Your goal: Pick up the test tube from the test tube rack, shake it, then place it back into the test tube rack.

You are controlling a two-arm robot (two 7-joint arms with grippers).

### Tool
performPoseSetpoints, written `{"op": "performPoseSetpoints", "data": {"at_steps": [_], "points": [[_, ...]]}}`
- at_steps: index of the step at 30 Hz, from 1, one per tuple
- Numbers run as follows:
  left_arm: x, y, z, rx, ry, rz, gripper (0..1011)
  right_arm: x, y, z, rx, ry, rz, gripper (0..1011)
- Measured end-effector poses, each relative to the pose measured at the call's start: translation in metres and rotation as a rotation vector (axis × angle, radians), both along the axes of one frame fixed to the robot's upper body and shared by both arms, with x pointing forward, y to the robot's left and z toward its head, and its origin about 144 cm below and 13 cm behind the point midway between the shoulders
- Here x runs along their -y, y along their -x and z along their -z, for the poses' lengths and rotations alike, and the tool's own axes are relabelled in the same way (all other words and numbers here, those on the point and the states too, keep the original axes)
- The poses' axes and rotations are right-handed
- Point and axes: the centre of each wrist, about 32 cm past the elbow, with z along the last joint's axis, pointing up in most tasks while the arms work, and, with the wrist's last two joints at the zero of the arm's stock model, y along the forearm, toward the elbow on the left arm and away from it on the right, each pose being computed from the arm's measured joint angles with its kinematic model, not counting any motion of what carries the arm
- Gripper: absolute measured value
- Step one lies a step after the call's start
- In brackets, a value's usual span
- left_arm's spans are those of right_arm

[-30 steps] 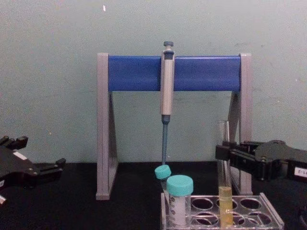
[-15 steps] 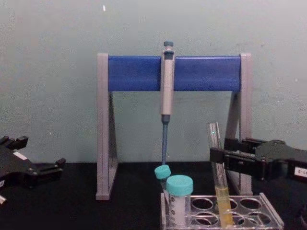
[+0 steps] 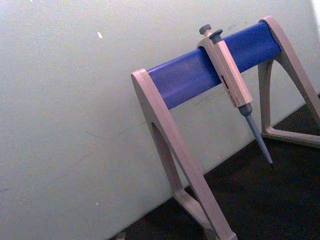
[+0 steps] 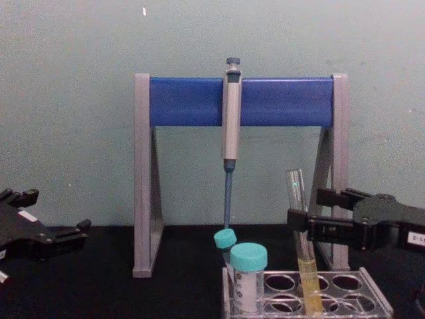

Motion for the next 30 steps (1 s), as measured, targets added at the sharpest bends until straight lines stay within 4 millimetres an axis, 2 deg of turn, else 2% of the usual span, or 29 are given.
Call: {"op": "performPoseSetpoints", "data": {"at_steps": [10,18,21,25,26,30], "points": [[0.000,0.000,0.000,0.000,0.000,0.000,1001,0.000,0.002,-0.003,0.032,-0.016,0.008,1000],[0.000,0.000,0.000,0.000,0.000,0.000,1001,0.005,0.012,-0.016,0.140,-0.155,0.097,1000],[0.000,0.000,0.000,0.000,0.000,0.000,1002,0.007,0.018,-0.024,0.189,-0.204,0.216,1000],[0.000,0.000,0.000,0.000,0.000,0.000,1002,0.006,0.023,-0.028,0.220,-0.173,0.354,1000],[0.000,0.000,0.000,0.000,0.000,0.000,1001,0.006,0.025,-0.028,0.214,-0.137,0.439,1000],[0.000,0.000,0.000,0.000,0.000,0.000,1001,0.003,0.028,-0.020,0.180,-0.042,0.559,1000]]}}
